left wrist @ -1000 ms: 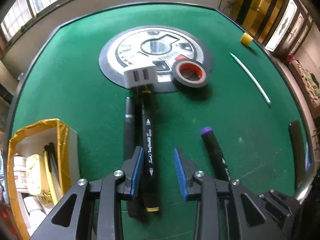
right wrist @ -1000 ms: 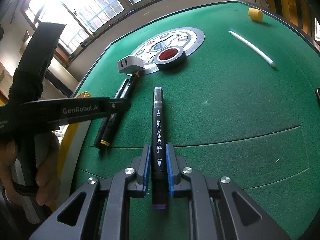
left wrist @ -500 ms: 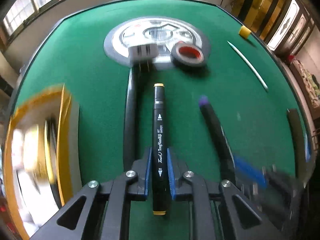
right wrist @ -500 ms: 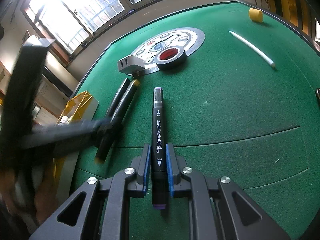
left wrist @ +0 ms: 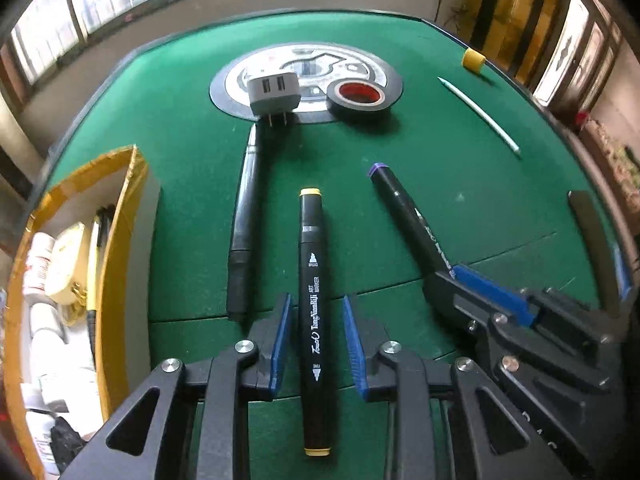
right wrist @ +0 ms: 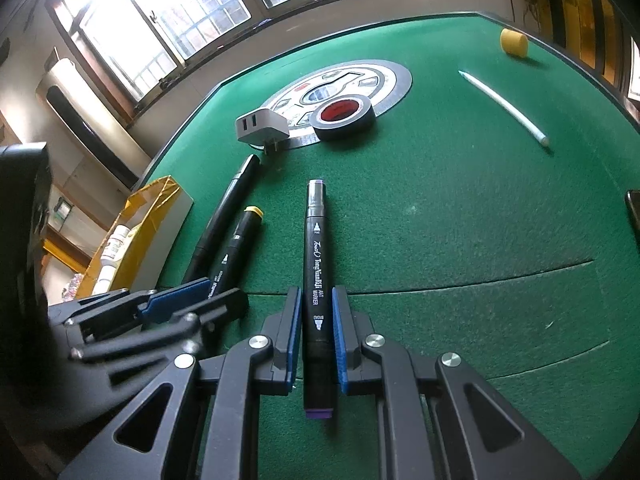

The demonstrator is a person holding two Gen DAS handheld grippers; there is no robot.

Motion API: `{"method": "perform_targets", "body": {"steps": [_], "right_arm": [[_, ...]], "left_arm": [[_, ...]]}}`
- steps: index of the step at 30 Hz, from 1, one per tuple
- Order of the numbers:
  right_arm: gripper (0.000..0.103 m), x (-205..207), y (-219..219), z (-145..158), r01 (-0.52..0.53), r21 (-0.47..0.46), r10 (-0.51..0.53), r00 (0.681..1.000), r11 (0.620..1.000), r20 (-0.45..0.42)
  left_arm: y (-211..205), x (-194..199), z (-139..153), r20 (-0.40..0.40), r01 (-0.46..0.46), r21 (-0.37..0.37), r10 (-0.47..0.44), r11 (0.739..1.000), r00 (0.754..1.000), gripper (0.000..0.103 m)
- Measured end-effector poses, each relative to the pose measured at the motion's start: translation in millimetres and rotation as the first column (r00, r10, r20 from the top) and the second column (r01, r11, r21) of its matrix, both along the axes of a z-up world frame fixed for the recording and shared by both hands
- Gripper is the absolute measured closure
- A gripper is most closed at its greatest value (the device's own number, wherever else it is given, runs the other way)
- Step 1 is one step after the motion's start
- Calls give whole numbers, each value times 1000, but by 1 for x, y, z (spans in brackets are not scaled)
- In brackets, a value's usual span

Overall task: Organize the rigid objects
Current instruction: 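Carry both black markers into the tray and open both tools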

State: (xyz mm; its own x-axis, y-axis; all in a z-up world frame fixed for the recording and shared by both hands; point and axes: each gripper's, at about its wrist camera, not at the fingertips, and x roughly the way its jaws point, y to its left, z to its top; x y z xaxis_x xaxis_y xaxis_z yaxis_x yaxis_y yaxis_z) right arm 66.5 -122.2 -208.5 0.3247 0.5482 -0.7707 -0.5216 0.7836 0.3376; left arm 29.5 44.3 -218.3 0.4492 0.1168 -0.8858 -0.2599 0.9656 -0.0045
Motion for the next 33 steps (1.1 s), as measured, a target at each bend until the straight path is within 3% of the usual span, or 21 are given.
{"method": "perform_targets", "body": {"steps": [3, 7, 10, 12, 15, 19, 26, 31, 33], "right_arm": [[90, -1, 2, 0, 4, -12, -4, 1000, 1000, 13], [90, -6, 8, 1, 8, -54, -5, 999, 999, 51], [89, -7, 7, 2, 5, -61, -2, 999, 998, 55], [89, -5, -1, 0, 29, -16, -29, 999, 999, 12], [89, -11, -15, 5, 49, 101, -43, 998, 994, -54], [89, -25, -18, 30, 49, 161, -43, 998, 986, -37], [89, -50, -1, 59, -8, 189, 5, 1000, 982, 15], [89, -55, 12, 54, -30, 200, 34, 999, 979, -16], [89, -57, 21, 53, -53, 203, 60, 998, 978, -27]], "left_arm": [[6, -2, 0, 8, -16, -16, 16, 1000, 1000, 89], [16, -16, 2, 41, -32, -80, 36, 996, 999, 89], [23, -24, 3, 44, -51, -177, 60, 983, 997, 89], [27, -30, 7, 53, -45, -264, 61, 963, 997, 89], [30, -41, 18, 85, -26, -328, 57, 944, 995, 89], [36, -59, 33, 108, -2, -433, 54, 902, 993, 89], [41, -94, 66, 176, 18, -428, 64, 904, 982, 89], [67, -128, 74, 200, -4, -511, 123, 859, 972, 89], [80, -141, 76, 206, -35, -504, 160, 863, 965, 89]]}}
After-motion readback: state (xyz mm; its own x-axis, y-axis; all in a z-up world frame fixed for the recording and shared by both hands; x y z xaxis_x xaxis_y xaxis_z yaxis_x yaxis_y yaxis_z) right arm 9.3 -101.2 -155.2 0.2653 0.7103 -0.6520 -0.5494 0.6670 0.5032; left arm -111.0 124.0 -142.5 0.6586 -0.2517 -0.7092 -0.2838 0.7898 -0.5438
